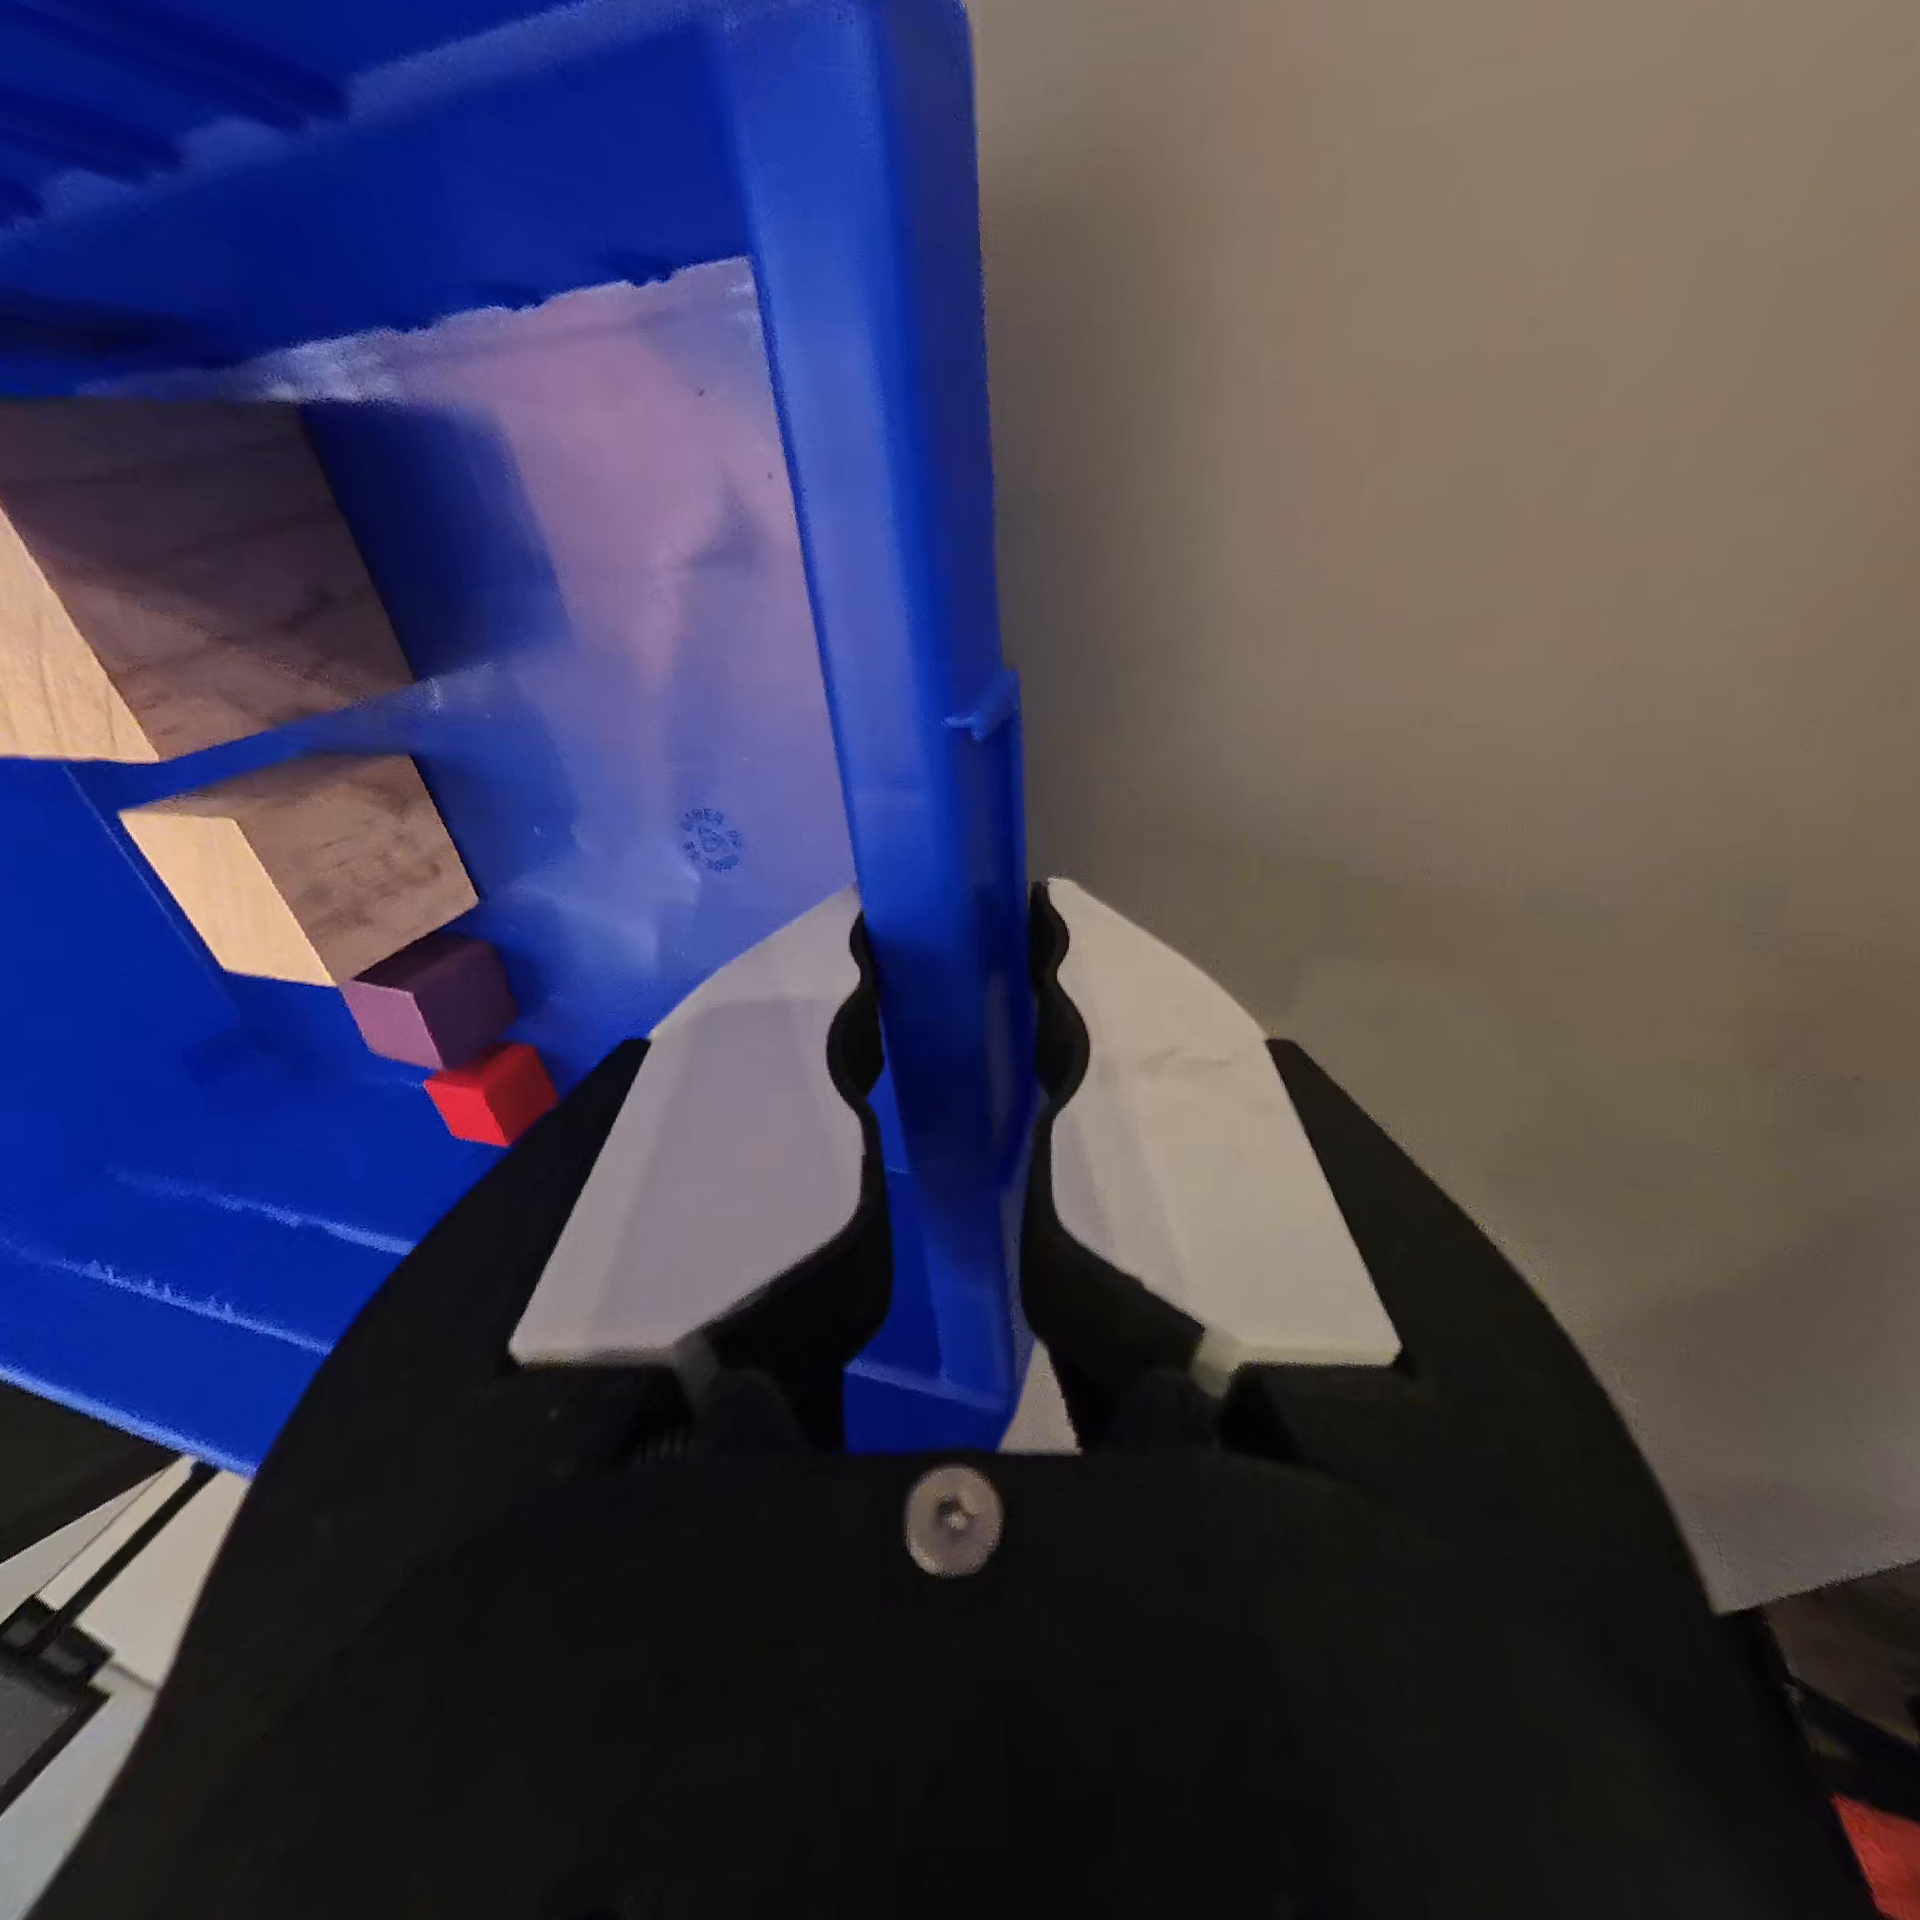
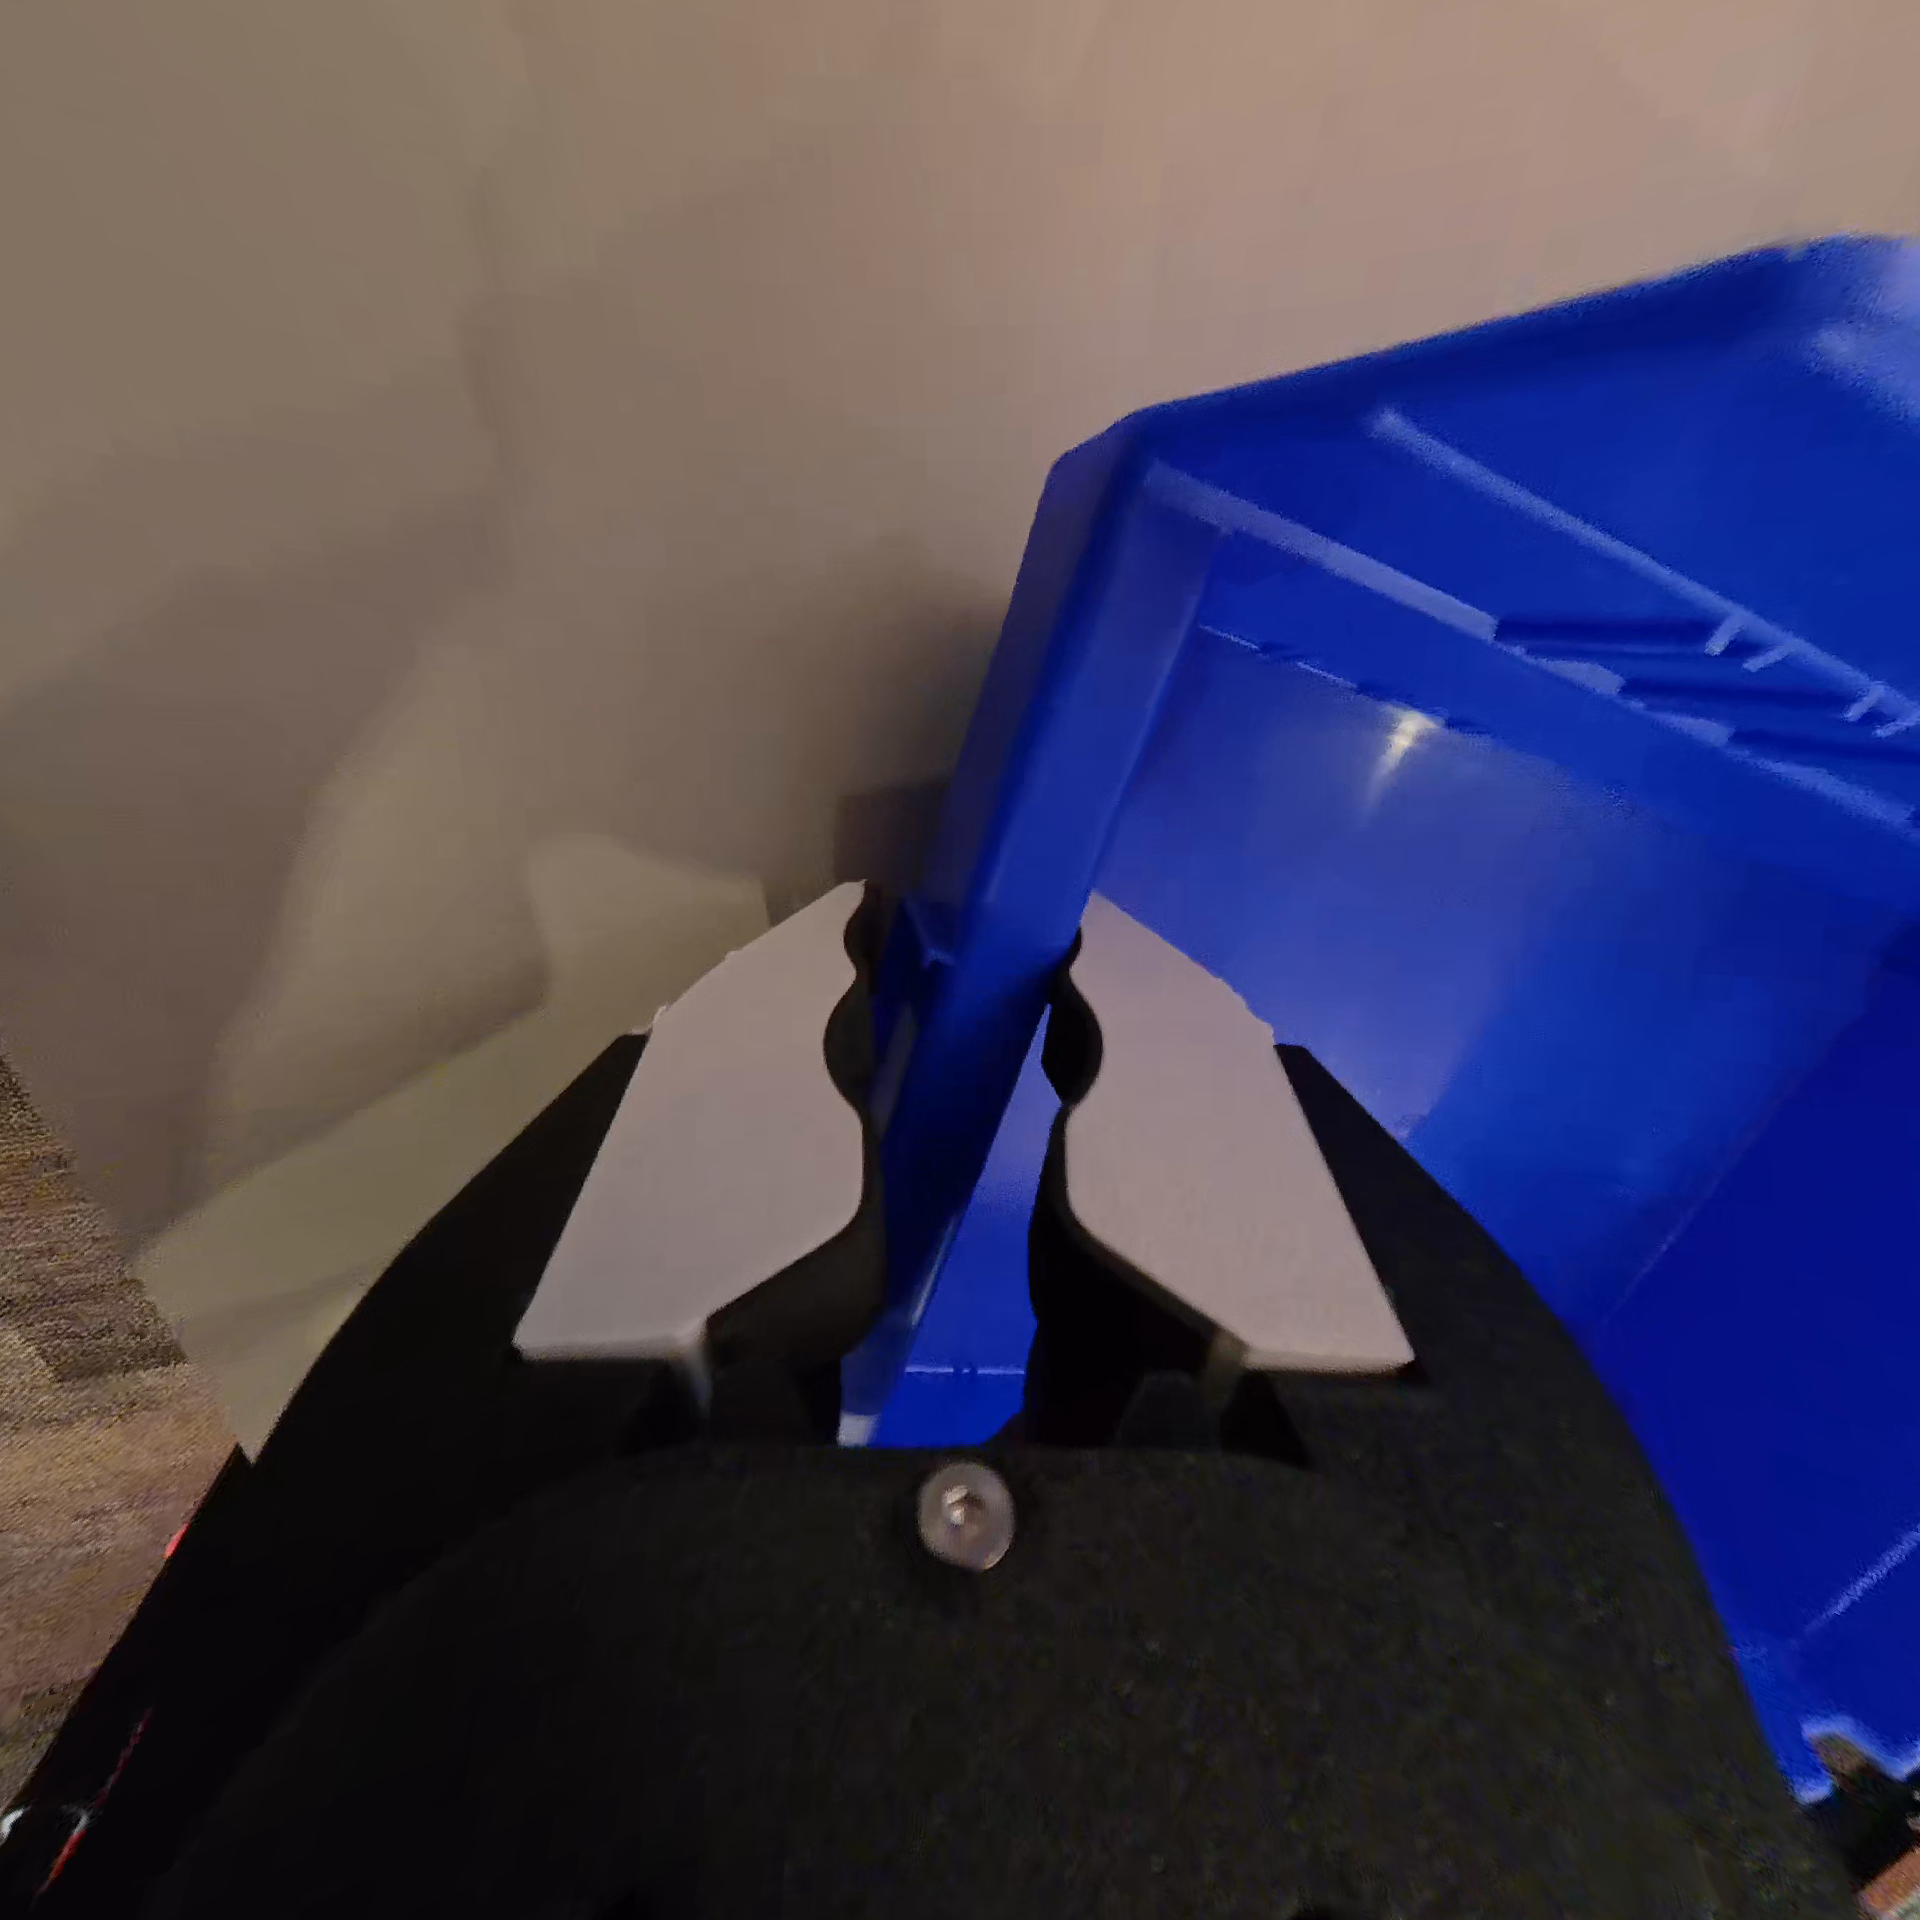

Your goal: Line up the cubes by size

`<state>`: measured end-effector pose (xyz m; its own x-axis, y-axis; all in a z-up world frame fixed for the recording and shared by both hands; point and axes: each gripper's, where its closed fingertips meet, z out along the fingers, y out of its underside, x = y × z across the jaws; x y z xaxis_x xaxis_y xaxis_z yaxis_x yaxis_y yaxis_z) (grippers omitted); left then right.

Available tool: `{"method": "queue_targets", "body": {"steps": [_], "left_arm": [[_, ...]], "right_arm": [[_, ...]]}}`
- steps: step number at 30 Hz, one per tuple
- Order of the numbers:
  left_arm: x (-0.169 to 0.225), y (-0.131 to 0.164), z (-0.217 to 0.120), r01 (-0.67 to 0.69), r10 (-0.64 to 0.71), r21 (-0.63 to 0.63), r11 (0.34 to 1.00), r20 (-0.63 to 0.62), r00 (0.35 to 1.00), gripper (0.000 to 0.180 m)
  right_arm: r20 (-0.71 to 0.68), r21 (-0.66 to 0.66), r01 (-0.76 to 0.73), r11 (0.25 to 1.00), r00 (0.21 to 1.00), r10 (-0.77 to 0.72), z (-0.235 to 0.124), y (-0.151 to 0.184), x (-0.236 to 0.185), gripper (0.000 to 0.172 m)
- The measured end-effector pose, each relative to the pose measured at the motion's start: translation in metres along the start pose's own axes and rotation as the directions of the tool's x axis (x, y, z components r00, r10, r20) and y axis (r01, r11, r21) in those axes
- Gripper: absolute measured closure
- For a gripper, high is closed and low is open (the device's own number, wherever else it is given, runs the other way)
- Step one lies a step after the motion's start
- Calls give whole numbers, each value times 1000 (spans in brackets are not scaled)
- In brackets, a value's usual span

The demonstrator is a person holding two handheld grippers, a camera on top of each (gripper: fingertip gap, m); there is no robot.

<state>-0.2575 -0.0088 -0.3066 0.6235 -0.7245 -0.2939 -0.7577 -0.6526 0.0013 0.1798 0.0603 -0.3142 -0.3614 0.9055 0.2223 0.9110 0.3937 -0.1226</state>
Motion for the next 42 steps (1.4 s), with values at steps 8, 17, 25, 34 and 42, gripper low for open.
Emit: {"method": "queue_targets", "body": {"steps": [8,17,25,34,42], "left_arm": [[-18,47,7,-46,48,-84,995,17,999,155],[-41,87,14,-99,102,-144,985,16,995,155],[-65,110,22,-90,95,-162,983,23,995,155],[-89,130,30,-117,125,-178,977,31,992,155],[-104,146,35,-159,173,-217,963,45,984,155]], "right_arm": [[-17,-57,2,998,1000,-3,2,36,31,146],[-21,-106,34,994,999,-36,7,68,71,147],[-28,-134,39,990,999,-43,11,86,100,147],[-33,-152,38,988,999,-43,14,98,125,146],[-33,-168,32,985,999,-38,16,106,142,146]]}}
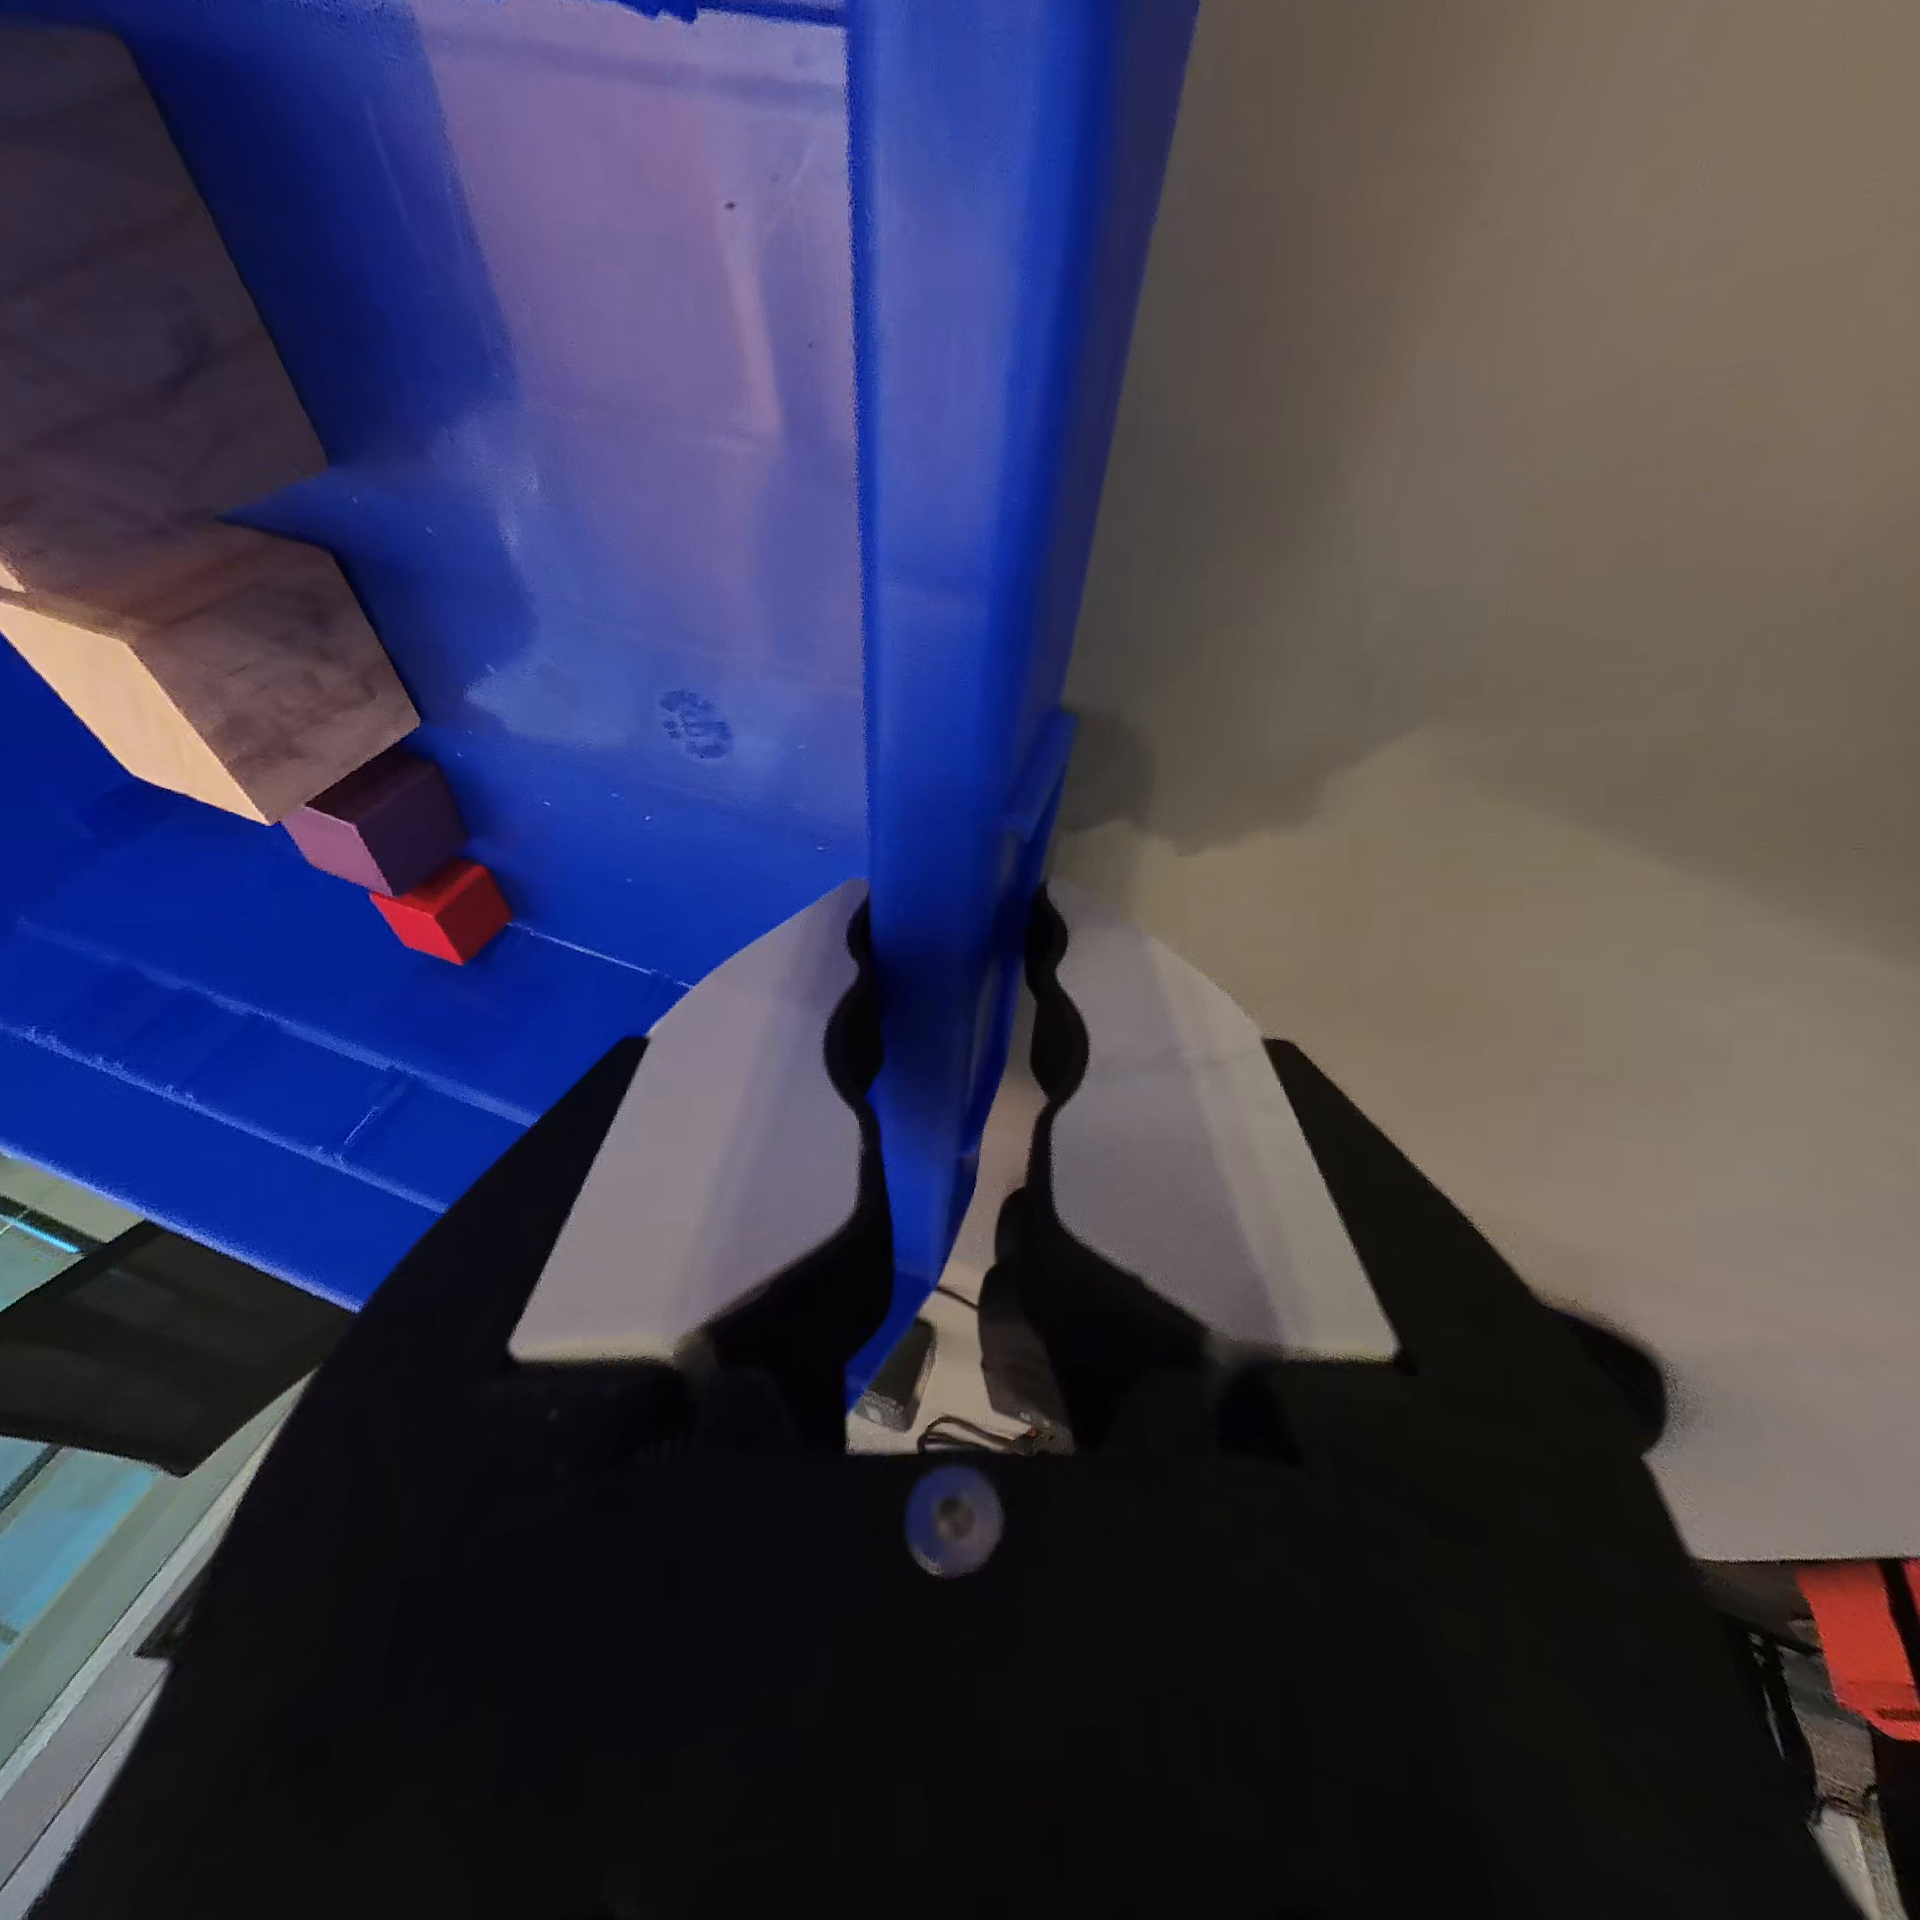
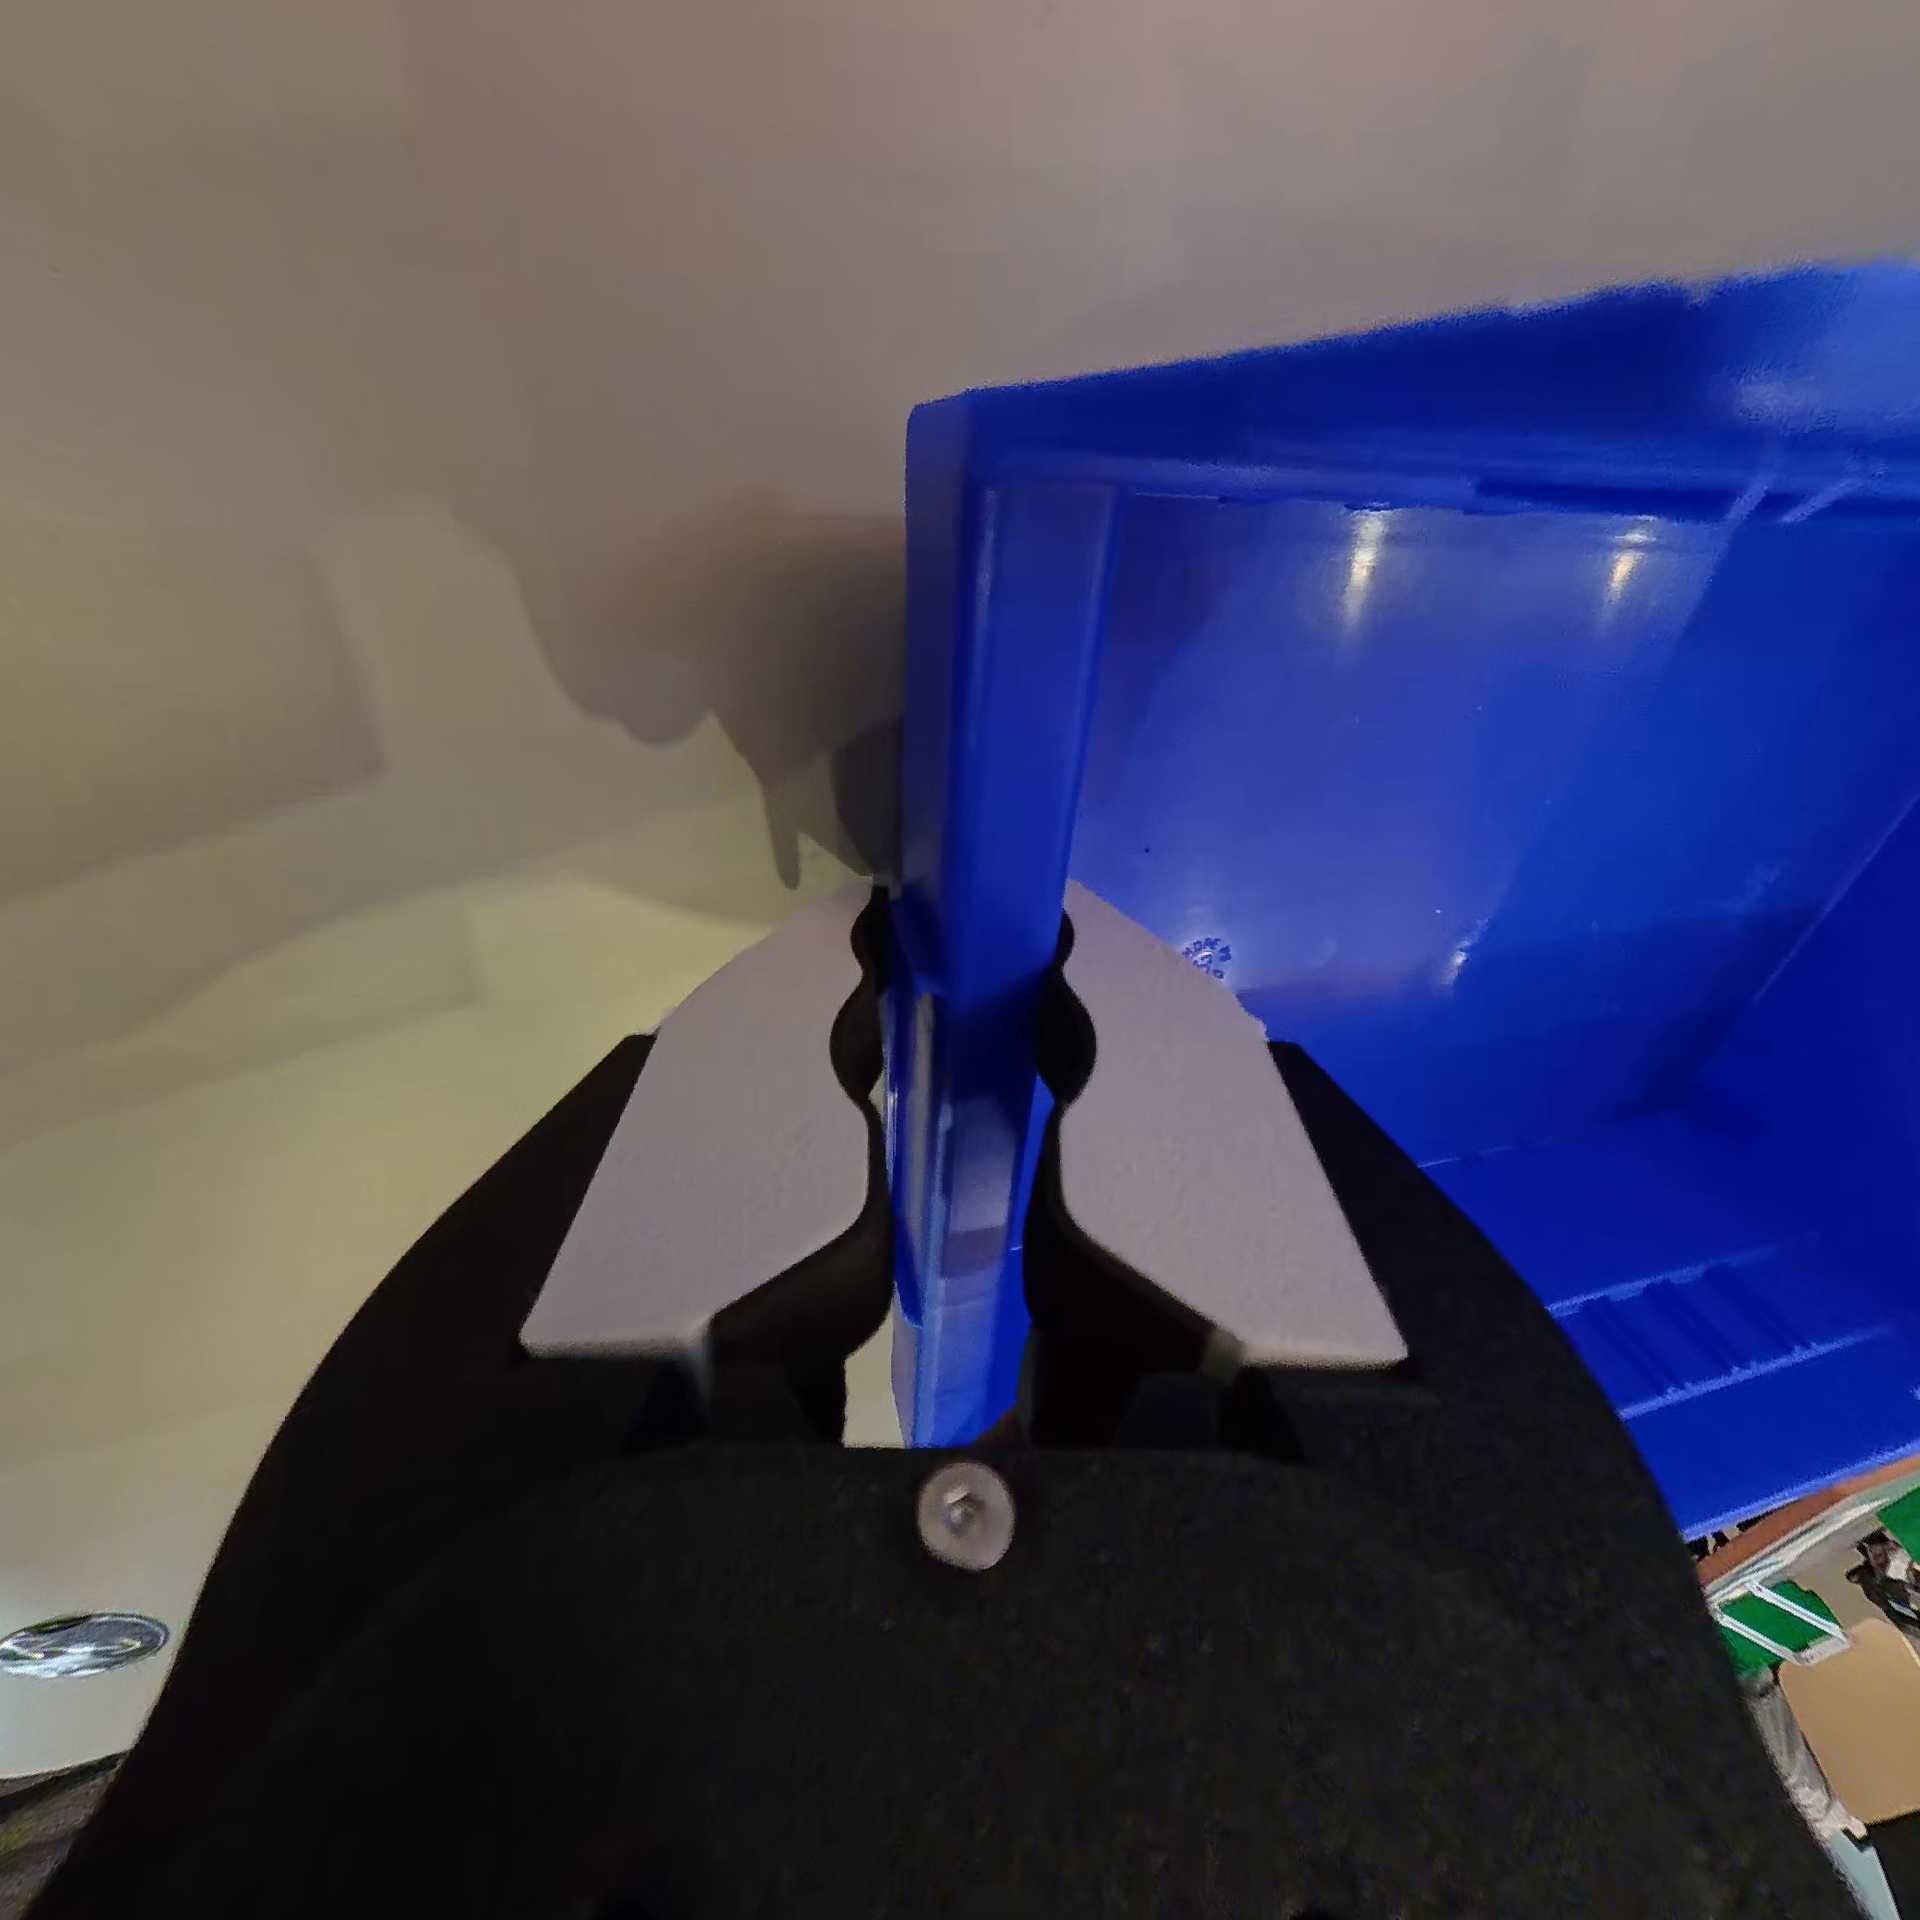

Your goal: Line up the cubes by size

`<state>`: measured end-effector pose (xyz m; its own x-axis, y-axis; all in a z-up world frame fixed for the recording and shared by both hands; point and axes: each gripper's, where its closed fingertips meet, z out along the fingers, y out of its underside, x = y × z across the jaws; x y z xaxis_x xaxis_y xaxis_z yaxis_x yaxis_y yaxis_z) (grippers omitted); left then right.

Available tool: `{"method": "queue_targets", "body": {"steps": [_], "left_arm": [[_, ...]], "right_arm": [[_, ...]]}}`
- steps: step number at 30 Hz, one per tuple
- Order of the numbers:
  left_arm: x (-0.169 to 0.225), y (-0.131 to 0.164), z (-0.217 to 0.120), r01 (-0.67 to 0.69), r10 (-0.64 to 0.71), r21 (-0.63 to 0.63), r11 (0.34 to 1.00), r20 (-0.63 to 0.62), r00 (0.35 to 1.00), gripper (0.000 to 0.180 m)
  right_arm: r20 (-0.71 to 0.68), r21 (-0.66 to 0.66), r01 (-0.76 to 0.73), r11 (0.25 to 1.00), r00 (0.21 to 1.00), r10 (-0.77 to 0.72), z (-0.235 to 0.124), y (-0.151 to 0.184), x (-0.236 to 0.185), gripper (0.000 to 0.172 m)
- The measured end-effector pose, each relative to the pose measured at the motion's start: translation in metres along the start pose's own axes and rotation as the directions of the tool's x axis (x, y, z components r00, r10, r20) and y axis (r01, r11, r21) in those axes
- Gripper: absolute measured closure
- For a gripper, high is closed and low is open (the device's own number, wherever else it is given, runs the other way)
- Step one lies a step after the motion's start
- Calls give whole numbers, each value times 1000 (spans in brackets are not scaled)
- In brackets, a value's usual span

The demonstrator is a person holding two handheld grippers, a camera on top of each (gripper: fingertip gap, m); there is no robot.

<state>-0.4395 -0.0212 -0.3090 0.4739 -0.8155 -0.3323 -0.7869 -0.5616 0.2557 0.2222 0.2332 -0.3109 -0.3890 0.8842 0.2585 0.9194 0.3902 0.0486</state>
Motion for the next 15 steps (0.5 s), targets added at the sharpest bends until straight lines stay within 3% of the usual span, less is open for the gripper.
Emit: {"method": "queue_targets", "body": {"steps": [15], "left_arm": [[-17,18,11,-2,3,-36,999,18,1000,154]], "right_arm": [[-7,-29,-19,999,1000,19,8,17,32,146]]}}
